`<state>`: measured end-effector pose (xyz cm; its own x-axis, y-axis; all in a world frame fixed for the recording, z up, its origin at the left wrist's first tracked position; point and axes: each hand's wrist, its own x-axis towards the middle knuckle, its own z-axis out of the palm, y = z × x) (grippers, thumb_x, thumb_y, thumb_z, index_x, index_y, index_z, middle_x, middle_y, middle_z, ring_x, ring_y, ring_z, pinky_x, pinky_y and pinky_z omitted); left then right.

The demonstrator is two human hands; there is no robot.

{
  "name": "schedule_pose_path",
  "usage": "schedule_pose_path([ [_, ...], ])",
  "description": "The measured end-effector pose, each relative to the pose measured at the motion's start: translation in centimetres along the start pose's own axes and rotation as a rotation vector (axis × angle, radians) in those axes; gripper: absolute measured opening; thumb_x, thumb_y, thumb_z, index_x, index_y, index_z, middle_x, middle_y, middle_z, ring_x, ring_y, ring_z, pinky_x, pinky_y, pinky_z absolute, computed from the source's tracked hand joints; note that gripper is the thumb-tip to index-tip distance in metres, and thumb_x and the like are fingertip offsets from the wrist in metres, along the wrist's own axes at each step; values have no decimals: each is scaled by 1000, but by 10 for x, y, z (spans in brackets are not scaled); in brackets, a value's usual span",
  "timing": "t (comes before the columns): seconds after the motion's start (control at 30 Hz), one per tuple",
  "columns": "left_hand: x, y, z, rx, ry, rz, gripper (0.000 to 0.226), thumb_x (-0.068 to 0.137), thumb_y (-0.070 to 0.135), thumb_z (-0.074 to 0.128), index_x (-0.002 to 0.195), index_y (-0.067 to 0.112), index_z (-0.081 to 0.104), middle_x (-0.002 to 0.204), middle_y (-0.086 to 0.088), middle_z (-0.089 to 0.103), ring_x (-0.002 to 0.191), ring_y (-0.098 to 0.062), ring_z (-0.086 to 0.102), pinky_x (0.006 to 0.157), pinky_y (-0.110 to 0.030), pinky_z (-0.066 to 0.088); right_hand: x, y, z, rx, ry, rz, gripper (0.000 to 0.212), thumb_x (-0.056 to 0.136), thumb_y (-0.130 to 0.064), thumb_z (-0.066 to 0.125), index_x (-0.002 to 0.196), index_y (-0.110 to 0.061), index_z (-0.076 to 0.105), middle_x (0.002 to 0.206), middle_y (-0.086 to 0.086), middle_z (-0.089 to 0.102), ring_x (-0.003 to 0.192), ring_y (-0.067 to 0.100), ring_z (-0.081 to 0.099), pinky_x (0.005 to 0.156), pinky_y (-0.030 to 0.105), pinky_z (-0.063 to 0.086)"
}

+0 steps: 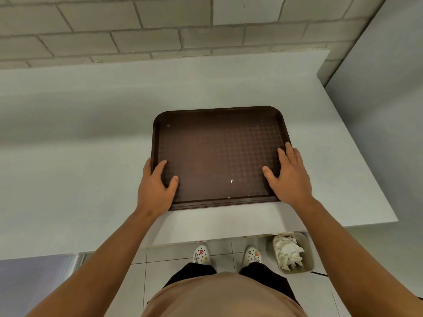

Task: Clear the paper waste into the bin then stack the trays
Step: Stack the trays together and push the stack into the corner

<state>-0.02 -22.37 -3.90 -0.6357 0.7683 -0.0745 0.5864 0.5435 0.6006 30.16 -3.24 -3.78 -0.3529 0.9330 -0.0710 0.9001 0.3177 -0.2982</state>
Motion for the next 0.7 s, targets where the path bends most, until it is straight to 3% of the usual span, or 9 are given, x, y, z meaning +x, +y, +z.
schedule_pose_path([
  [0.7,-31,120,86,28,-1,-46,61,96,43,58,151,24,38,162,-3,21,138,-30,43,108,-45,44,26,138,-49,52,-13,-44,71,101,-55,44,158,-19,26,170,0,7,156,23,5,120,47,25],
])
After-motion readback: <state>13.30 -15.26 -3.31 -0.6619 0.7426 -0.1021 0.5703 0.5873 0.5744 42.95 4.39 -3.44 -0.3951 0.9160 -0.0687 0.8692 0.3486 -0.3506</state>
